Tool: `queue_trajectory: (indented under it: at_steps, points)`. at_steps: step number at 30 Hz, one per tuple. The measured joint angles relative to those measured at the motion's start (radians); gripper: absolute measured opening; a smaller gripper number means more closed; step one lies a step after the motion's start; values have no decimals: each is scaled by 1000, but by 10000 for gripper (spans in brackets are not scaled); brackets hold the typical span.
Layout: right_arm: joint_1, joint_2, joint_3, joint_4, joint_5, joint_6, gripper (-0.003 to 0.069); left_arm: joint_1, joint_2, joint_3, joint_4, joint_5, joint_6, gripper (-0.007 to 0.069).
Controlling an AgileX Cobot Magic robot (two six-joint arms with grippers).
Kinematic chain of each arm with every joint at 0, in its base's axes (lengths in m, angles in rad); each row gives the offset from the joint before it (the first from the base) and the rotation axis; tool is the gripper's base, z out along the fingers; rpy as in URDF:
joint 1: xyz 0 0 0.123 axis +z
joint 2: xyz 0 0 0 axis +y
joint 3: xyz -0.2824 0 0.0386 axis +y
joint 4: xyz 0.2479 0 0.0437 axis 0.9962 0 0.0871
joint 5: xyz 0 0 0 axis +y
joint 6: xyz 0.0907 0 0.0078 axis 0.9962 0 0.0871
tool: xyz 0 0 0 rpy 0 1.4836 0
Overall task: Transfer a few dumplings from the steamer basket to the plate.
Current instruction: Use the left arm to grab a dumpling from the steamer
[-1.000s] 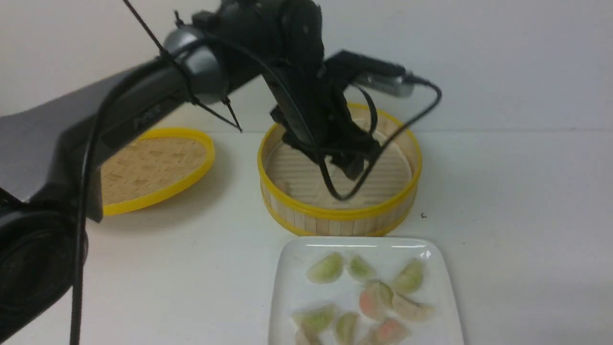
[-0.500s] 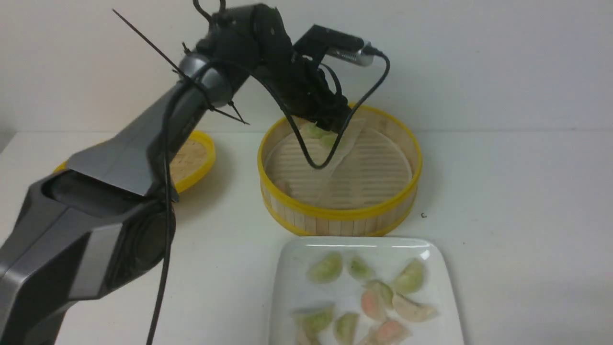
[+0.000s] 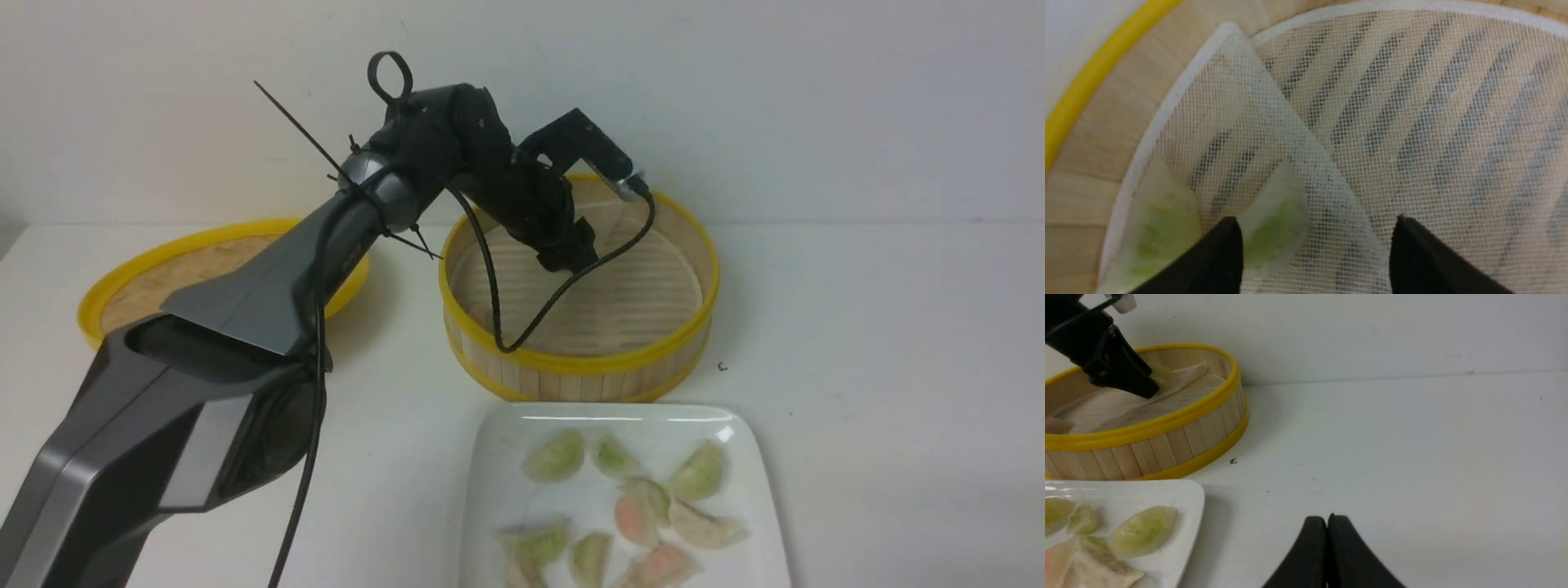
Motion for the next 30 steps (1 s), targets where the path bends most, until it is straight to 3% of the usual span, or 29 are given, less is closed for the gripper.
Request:
queue_trajectory:
  at_steps: [6,20,24,25,30]
  points:
    - [0,0,0,0,0,0,-15,6,18,-3,4,-18,171,434]
    - [0,0,0,0,0,-1,-15,27,48,-9,-36,-114,194,422]
    - [0,0,0,0,0,-1,-15,27,53,-10,-43,-113,191,345]
    - [0,0,0,0,0,-1,-15,27,54,-10,-48,-108,180,282]
    - [0,0,0,0,0,-1,-15,27,44,-15,-34,-103,140,171]
